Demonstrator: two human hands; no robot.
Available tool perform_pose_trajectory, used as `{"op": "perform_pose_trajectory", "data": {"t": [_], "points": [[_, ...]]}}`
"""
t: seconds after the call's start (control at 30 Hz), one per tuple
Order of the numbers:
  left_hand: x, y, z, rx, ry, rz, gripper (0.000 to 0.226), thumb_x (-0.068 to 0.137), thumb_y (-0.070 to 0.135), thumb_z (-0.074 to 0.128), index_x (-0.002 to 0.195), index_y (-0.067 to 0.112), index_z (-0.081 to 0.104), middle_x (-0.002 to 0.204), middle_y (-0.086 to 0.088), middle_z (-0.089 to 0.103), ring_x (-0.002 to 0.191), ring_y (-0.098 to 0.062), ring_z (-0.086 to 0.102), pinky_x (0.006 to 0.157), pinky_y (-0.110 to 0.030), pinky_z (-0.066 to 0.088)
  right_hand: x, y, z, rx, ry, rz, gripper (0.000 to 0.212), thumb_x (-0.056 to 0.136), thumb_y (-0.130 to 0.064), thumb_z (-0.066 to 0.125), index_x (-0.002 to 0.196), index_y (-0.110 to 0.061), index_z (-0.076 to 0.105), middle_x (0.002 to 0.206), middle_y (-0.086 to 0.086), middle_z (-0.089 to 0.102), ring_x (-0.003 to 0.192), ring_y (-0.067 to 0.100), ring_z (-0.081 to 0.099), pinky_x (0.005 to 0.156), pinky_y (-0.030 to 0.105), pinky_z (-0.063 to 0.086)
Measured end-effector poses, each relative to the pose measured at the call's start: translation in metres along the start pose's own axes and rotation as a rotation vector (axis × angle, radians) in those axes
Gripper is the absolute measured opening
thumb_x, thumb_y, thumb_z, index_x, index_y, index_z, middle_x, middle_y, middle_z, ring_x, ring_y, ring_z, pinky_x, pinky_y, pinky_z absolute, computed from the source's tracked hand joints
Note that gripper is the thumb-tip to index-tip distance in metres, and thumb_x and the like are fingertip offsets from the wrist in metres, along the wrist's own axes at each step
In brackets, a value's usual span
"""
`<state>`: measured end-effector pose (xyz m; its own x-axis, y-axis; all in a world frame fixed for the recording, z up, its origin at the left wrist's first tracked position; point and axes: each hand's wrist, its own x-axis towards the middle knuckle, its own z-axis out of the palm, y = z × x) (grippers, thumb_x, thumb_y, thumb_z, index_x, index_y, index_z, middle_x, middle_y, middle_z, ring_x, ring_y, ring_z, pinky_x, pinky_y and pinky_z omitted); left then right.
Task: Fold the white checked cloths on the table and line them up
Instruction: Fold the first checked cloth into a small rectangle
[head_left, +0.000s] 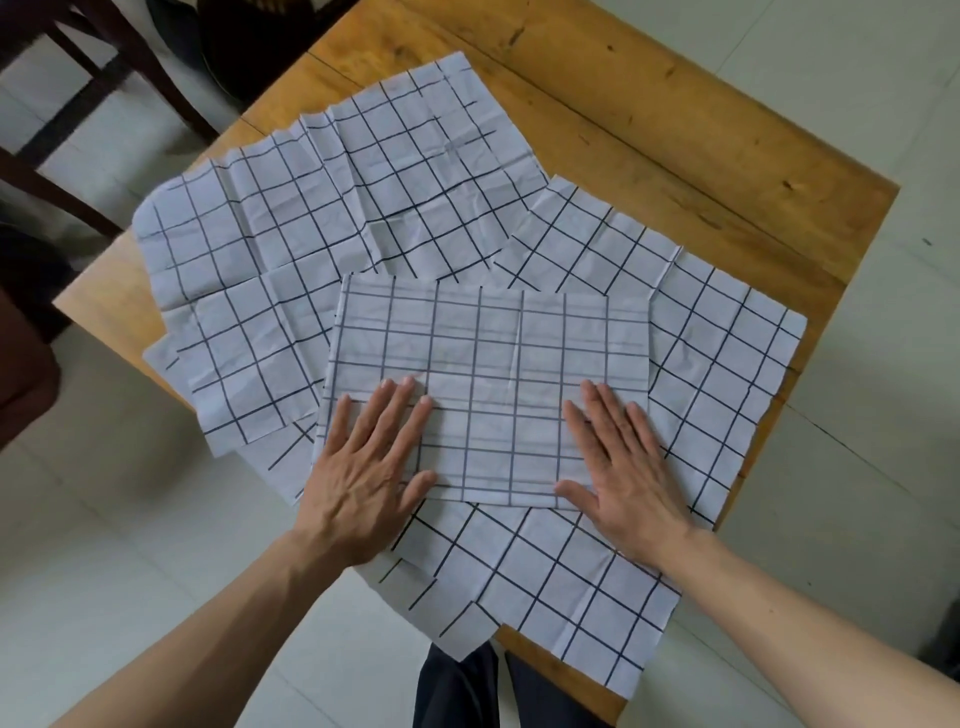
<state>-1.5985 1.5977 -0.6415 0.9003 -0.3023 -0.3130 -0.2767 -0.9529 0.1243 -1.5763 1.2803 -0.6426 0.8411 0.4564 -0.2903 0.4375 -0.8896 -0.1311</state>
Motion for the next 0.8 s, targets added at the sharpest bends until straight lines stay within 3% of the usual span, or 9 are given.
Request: {"op": "perform_pose_trajectory", "data": {"t": [0.13,0.23,0.4,0.5,0.63,0.7,0.8], "points": [[-0.007,-0.007,-0.005,-0.013,-0.003,0.048,0.08,0.098,0.068,0.026,0.161,0.022,0.01,0.17,-0.005,-0.002,0.156,-0.024,-0.003,0.123,-0.053,0.005,-0.004,0.003,-0.005,0.038,0.018,0.047,0.077,0.1,-0.057,0.026,0.158,-0.009,0.01,0.167,0.012,-0.002,0.154,0.027,0.001,0.121,0.05,0.008],[-0.015,-0.014,-0.013,-0.03,0.021,0.127,0.084,0.09,0.071,0.044,0.156,0.02,0.03,0.168,-0.007,0.017,0.156,-0.024,0.008,0.123,-0.05,0.011,-0.006,-0.007,-0.012,0.1,0.065,0.05,0.071,0.101,-0.046,0.031,0.158,-0.008,0.012,0.167,0.011,0.001,0.154,0.026,0.001,0.122,0.049,0.009],[-0.021,-0.021,-0.025,-0.107,0.041,0.203,0.069,0.08,0.035,0.066,0.144,0.02,0.048,0.155,-0.003,0.044,0.145,-0.024,0.038,0.119,-0.045,0.026,-0.003,-0.036,-0.018,0.212,0.059,-0.06,0.072,0.099,-0.045,0.043,0.158,-0.011,0.018,0.167,0.006,0.004,0.154,0.02,0.0,0.123,0.039,0.005],[-0.018,-0.022,-0.031,-0.094,0.002,0.207,0.079,0.068,0.016,0.066,0.144,0.023,0.046,0.155,-0.002,0.043,0.143,-0.025,0.04,0.119,-0.044,0.027,0.001,-0.045,-0.012,0.23,-0.002,-0.066,0.079,0.096,-0.049,0.048,0.158,-0.013,0.015,0.167,0.004,0.0,0.154,0.019,-0.004,0.122,0.039,0.006],[-0.014,-0.023,-0.039,0.002,-0.027,0.166,0.087,0.064,0.007,0.077,0.144,0.021,0.045,0.157,-0.01,0.039,0.141,-0.032,0.041,0.115,-0.052,0.034,0.003,-0.042,-0.014,0.23,-0.055,-0.059,0.081,0.096,-0.052,0.048,0.159,-0.018,0.01,0.167,-0.002,-0.009,0.153,0.014,-0.011,0.125,0.039,0.007],[-0.013,-0.025,-0.041,0.013,-0.005,0.127,0.079,0.063,0.009,0.081,0.137,0.017,0.052,0.153,-0.012,0.043,0.138,-0.034,0.044,0.113,-0.054,0.037,0.002,-0.04,-0.018,0.225,-0.081,-0.066,0.082,0.096,-0.055,0.046,0.159,-0.021,0.006,0.166,-0.005,-0.014,0.151,0.012,-0.016,0.125,0.039,0.006],[-0.016,-0.033,-0.043,-0.031,0.146,0.101,0.043,0.069,0.009,0.079,0.108,0.013,0.063,0.135,-0.011,0.06,0.123,-0.035,0.056,0.105,-0.051,0.042,0.003,-0.039,-0.021,0.233,-0.096,-0.076,0.086,0.094,-0.061,0.045,0.159,-0.022,0.006,0.165,-0.006,-0.015,0.151,0.011,-0.017,0.125,0.038,0.005]]}}
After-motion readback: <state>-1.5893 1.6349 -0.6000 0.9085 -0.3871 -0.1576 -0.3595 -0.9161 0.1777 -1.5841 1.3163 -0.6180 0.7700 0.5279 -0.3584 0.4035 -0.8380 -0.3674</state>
